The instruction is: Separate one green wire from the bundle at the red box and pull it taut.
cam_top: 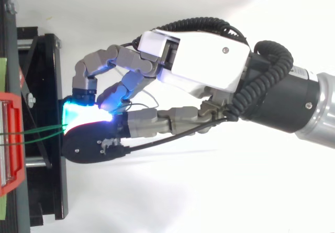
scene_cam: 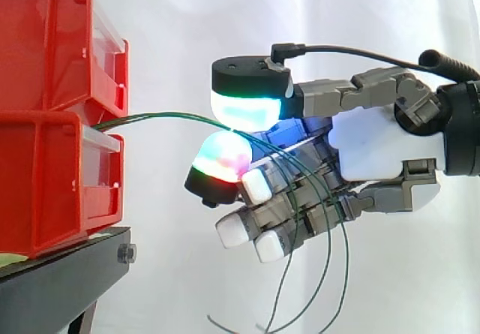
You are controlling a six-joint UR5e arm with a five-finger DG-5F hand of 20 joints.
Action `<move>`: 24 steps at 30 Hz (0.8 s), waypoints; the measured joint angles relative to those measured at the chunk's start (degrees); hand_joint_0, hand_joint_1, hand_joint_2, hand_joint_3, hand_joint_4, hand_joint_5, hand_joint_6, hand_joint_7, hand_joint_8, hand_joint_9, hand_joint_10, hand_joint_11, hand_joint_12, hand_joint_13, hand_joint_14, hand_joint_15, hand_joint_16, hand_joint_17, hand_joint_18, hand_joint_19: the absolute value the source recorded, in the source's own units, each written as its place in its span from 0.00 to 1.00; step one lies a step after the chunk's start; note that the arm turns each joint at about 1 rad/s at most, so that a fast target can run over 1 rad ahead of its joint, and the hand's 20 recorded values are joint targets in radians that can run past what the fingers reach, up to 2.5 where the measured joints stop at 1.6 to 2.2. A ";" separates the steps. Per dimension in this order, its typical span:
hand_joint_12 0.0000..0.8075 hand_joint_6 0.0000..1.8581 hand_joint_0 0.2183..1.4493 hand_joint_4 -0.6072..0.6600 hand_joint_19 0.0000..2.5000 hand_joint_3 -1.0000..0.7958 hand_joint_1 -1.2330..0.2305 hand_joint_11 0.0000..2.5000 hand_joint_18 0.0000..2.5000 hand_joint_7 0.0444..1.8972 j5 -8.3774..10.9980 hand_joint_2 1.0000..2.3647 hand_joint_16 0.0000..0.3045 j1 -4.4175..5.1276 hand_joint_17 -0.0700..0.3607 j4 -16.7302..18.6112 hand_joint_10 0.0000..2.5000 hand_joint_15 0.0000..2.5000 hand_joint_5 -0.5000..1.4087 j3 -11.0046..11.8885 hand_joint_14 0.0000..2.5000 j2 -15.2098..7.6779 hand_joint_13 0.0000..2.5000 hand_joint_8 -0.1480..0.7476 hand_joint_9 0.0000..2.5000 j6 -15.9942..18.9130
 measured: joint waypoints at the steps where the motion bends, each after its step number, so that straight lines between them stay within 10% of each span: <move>1: 0.53 0.49 0.31 0.65 0.23 0.46 0.38 0.26 0.30 0.59 -0.05 0.02 0.20 -0.01 0.48 -0.45 0.01 0.18 0.17 0.24 0.01 0.01 0.36 0.58 0.42 0.09; 17: 0.54 0.49 0.27 0.67 0.24 0.30 0.46 0.29 0.32 0.59 -0.04 0.00 0.20 -0.11 0.49 -5.10 0.01 0.19 0.18 2.31 0.01 0.12 0.38 0.58 0.46 1.31; 24: 0.54 0.48 0.30 0.66 0.25 0.39 0.50 0.29 0.32 0.62 -0.23 0.01 0.20 -0.29 0.48 -8.33 0.01 0.20 0.18 3.97 0.01 0.15 0.38 0.58 0.46 1.37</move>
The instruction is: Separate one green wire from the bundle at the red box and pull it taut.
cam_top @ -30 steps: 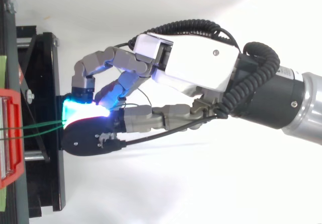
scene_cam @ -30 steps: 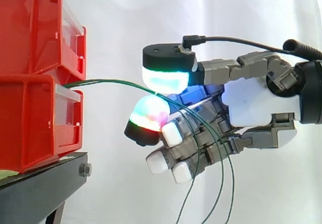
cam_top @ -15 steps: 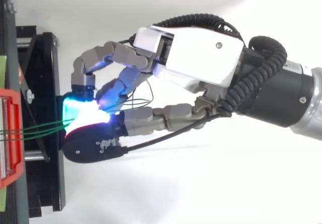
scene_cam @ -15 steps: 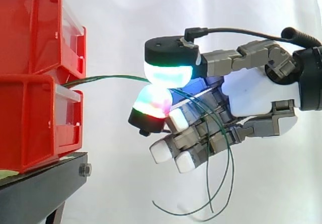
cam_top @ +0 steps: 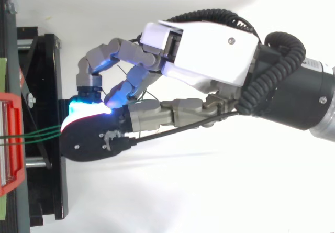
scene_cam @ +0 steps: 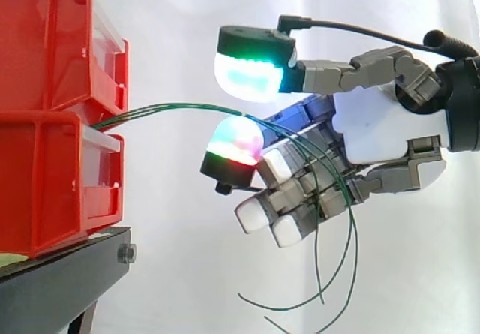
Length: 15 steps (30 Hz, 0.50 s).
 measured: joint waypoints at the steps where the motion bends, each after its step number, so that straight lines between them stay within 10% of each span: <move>1: 0.54 0.48 0.30 0.67 0.25 0.42 0.48 0.28 0.32 0.63 -0.01 0.01 0.20 -0.02 0.48 -0.57 0.01 0.20 0.18 0.15 0.01 0.00 0.38 0.58 0.46 0.05; 15: 0.53 0.49 0.32 0.67 0.24 0.41 0.36 0.30 0.32 0.61 -0.01 0.01 0.20 -0.09 0.48 -3.21 0.01 0.20 0.17 0.49 0.01 0.09 0.38 0.57 0.45 1.29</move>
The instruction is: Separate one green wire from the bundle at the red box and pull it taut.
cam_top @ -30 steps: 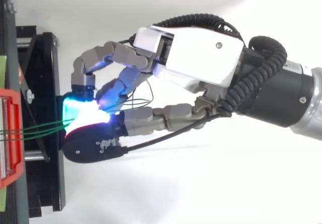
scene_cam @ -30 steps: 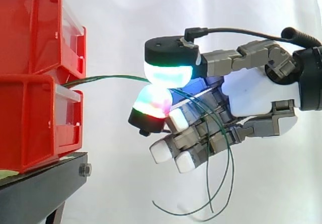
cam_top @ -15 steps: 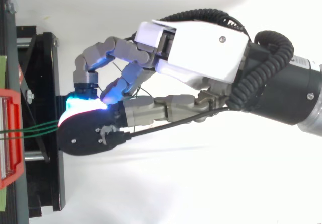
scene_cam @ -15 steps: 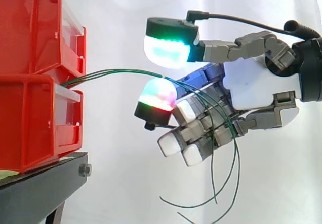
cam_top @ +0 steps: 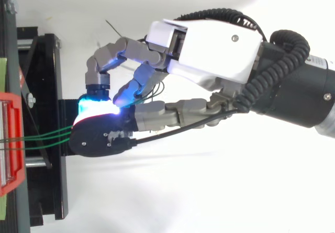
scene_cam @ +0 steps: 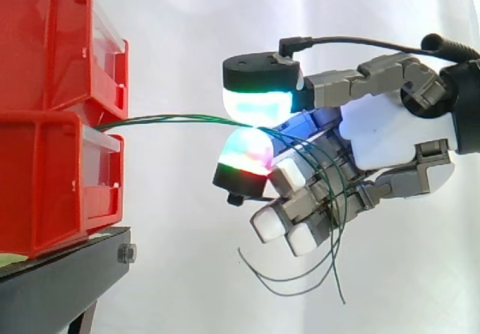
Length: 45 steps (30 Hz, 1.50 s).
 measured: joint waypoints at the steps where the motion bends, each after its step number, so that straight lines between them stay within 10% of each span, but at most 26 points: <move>1: 0.53 0.49 0.32 0.68 0.24 0.39 0.36 0.30 0.32 0.60 -0.01 0.01 0.20 0.01 0.48 -0.03 0.01 0.20 0.17 0.00 0.01 0.00 0.38 0.58 0.45 0.00; 19: 0.53 0.49 0.31 0.67 0.24 0.36 0.47 0.29 0.32 0.60 0.13 0.01 0.20 0.08 0.48 -0.10 0.01 0.20 0.18 0.00 0.01 0.00 0.38 0.57 0.45 0.01; 45: 0.51 0.49 0.37 0.62 0.24 0.39 0.30 0.29 0.31 0.59 0.14 0.01 0.19 -0.02 0.47 -1.99 0.01 0.20 0.17 0.18 0.01 0.62 0.37 0.56 0.43 0.15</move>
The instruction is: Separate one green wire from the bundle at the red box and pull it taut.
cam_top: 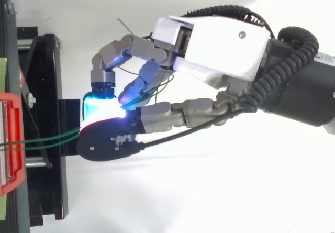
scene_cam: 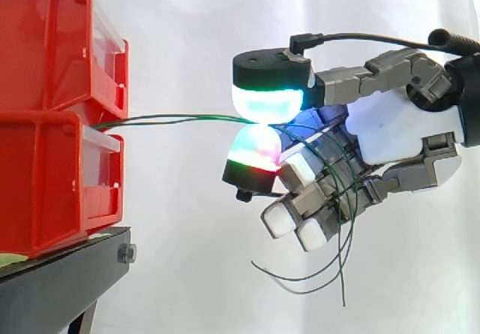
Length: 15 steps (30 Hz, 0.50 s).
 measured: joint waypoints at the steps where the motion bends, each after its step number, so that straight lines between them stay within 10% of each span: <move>1: 0.51 0.49 0.37 0.62 0.24 0.37 0.29 0.29 0.31 0.59 0.00 0.01 0.19 0.00 0.47 -0.01 0.01 0.20 0.17 0.00 0.01 0.00 0.37 0.56 0.43 0.04; 15: 0.53 0.49 0.27 0.66 0.24 0.28 0.40 0.29 0.32 0.59 0.21 0.00 0.20 -0.03 0.48 -0.72 0.01 0.21 0.18 -0.06 0.01 -0.03 0.38 0.56 0.44 0.85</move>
